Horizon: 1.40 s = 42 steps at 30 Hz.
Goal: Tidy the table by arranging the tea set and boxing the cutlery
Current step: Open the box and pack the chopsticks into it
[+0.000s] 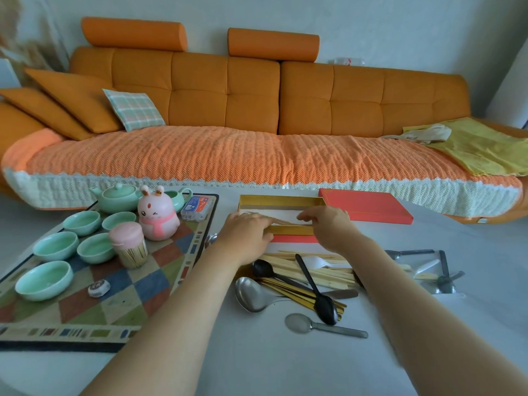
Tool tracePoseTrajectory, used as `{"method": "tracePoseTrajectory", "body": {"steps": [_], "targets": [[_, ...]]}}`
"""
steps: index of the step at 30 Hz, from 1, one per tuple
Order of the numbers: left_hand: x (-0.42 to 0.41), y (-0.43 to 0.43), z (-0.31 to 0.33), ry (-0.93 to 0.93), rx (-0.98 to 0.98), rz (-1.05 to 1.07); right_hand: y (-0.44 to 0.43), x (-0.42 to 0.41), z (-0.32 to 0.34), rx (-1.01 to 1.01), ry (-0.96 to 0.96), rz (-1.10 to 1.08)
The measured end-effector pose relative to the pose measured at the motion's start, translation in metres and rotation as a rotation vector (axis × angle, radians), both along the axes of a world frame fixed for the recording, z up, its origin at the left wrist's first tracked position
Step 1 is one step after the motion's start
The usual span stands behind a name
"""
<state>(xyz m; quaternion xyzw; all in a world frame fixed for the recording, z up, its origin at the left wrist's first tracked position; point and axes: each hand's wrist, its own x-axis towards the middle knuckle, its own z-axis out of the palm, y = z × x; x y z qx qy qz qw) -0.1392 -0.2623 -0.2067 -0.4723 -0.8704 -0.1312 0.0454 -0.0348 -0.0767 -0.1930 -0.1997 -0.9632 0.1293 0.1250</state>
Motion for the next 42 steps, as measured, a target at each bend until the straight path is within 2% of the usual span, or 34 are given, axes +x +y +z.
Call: {"method": "tracePoseTrajectory", "body": {"steps": [3, 8, 10, 12, 15, 17, 20, 23, 29, 34, 38, 42], "targets": [[0.002, 0.002, 0.002, -0.010, -0.038, 0.016, -0.003, 0.010, 0.003, -0.064, 0.112, 0.085], [0.007, 0.004, 0.004, 0.017, -0.003, 0.014, -0.008, 0.025, 0.006, 0.074, -0.070, 0.180], [0.012, 0.005, 0.007, 0.071, 0.092, -0.013, -0.003, 0.028, 0.000, 0.078, 0.027, 0.192], [0.020, 0.008, 0.012, 0.085, 0.209, -0.063, 0.003, 0.030, -0.002, 0.168, 0.158, 0.207], [0.033, 0.010, 0.017, -0.027, 0.217, -0.102, 0.002, 0.039, 0.006, 0.217, 0.272, 0.242], [0.038, 0.011, 0.012, -0.076, 0.134, -0.118, -0.002, 0.048, 0.011, 0.154, 0.169, 0.241], [0.040, 0.010, 0.001, -0.089, 0.046, -0.121, -0.002, 0.058, 0.010, 0.126, -0.110, 0.220], [0.041, 0.010, -0.001, -0.095, 0.035, -0.109, 0.000, 0.063, 0.006, 0.087, -0.170, 0.164], [0.044, 0.011, -0.001, -0.074, 0.063, -0.091, 0.000, 0.062, -0.001, 0.046, -0.119, 0.112], [0.042, 0.012, -0.002, -0.104, 0.130, -0.072, -0.002, 0.058, -0.002, -0.024, 0.046, 0.156], [0.033, 0.011, 0.006, -0.120, 0.279, -0.028, -0.002, 0.054, 0.002, -0.034, 0.173, 0.182], [0.013, -0.002, 0.014, -0.018, 0.402, 0.082, 0.008, 0.051, -0.002, 0.051, 0.265, 0.178]]}}
